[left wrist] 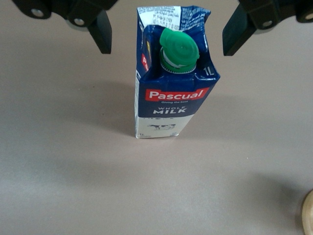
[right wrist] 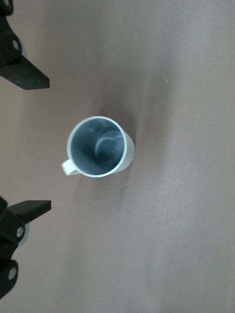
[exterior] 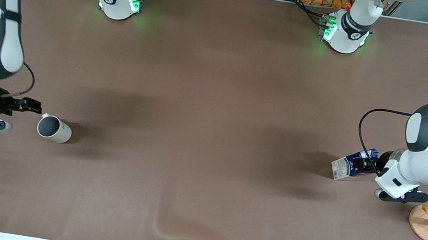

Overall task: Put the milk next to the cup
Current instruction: 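Grasp the milk carton with the left gripper while the right gripper grasps the mug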

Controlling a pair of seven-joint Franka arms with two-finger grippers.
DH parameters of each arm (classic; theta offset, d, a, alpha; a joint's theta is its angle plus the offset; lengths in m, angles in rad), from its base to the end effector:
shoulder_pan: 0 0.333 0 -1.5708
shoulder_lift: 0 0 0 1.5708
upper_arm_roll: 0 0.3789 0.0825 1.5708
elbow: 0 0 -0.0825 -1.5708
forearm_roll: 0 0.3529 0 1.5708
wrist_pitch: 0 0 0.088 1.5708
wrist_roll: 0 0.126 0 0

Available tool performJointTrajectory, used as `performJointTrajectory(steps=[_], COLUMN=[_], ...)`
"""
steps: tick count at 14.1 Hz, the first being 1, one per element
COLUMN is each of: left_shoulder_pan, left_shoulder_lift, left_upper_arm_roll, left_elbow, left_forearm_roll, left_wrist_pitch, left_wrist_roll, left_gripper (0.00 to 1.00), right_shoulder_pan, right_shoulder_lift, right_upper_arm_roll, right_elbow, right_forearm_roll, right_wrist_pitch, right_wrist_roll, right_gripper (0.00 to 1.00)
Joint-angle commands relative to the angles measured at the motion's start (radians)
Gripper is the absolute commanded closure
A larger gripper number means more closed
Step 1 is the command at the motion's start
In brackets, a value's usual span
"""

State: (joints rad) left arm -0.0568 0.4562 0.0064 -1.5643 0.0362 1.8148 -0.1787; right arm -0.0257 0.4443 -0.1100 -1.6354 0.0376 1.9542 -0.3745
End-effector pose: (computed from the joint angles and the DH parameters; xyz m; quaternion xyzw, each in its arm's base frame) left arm 0.6544 -0.0300 0.4165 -0.9929 -0.0574 0.0999 0.0301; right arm 0.6528 -0.0755 0.4051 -0.9915 -0.1147 0.0610 0.0088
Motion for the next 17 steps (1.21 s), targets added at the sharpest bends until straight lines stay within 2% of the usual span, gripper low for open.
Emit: performJointTrajectory(steps=[1, 2, 3, 5, 6, 8, 9, 11, 12, 13, 14, 15, 17], left_shoulder_pan=[0.005, 0.009, 0.009, 0.009, 0.011, 0.009, 0.006, 0.006, 0.006, 0.006, 0.008, 0.009, 0.003], left_shoulder_lift=[-0.004, -0.002, 0.007, 0.018, 0.018, 0.018, 0.018, 0.015, 0.015, 0.013, 0.007, -0.001, -0.045], left_upper_arm_roll=[-0.002, -0.002, -0.002, 0.0, -0.002, -0.002, 0.0, 0.0, 0.0, -0.002, -0.002, -0.002, -0.003], left_elbow=[-0.04, -0.043, -0.043, -0.042, -0.042, -0.037, -0.034, -0.031, -0.029, -0.028, -0.028, -0.025, -0.019], left_forearm_roll=[0.016, 0.016, 0.016, 0.019, 0.019, 0.017, 0.017, 0.019, 0.019, 0.016, 0.016, 0.017, 0.024], left_wrist_pitch=[0.049, 0.052, 0.052, 0.052, 0.052, 0.052, 0.052, 0.052, 0.052, 0.052, 0.051, 0.049, 0.034], left_wrist_roll=[-0.019, -0.019, -0.016, -0.019, -0.019, -0.024, -0.024, -0.024, -0.022, -0.022, -0.019, 0.004, 0.002], left_gripper=[0.0, 0.0, 0.0, 0.02, 0.13, 0.36, 0.49, 0.73, 0.8, 0.8, 0.8, 0.81, 0.81], right_shoulder_pan=[-0.043, -0.054, -0.056, -0.048, -0.043, -0.042, -0.042, -0.045, -0.043, -0.045, -0.043, -0.042, -0.034], right_shoulder_lift=[0.075, 0.1, 0.115, 0.131, 0.131, 0.157, 0.163, 0.172, 0.175, 0.177, 0.177, 0.177, 0.172], right_upper_arm_roll=[0.004, 0.004, 0.004, 0.004, 0.004, 0.006, 0.006, 0.006, 0.006, 0.006, 0.006, 0.006, 0.007], right_elbow=[0.014, 0.014, 0.014, 0.012, 0.009, 0.009, 0.009, 0.009, 0.009, 0.011, 0.011, 0.011, 0.022], right_forearm_roll=[0.044, 0.054, 0.071, 0.087, 0.087, 0.09, 0.09, 0.09, 0.09, 0.09, 0.09, 0.09, 0.09], right_wrist_pitch=[0.079, 0.109, 0.118, 0.127, 0.127, 0.138, 0.144, 0.155, 0.158, 0.161, 0.161, 0.16, 0.146], right_wrist_roll=[-0.104, -0.139, -0.15, -0.15, -0.149, -0.149, -0.149, -0.149, -0.149, -0.149, -0.149, -0.147, -0.136], right_gripper=[0.04, 0.12, 0.15, 0.3, 0.39, 0.5, 0.61, 0.66, 0.67, 0.77, 0.96, 1.0, 1.0])
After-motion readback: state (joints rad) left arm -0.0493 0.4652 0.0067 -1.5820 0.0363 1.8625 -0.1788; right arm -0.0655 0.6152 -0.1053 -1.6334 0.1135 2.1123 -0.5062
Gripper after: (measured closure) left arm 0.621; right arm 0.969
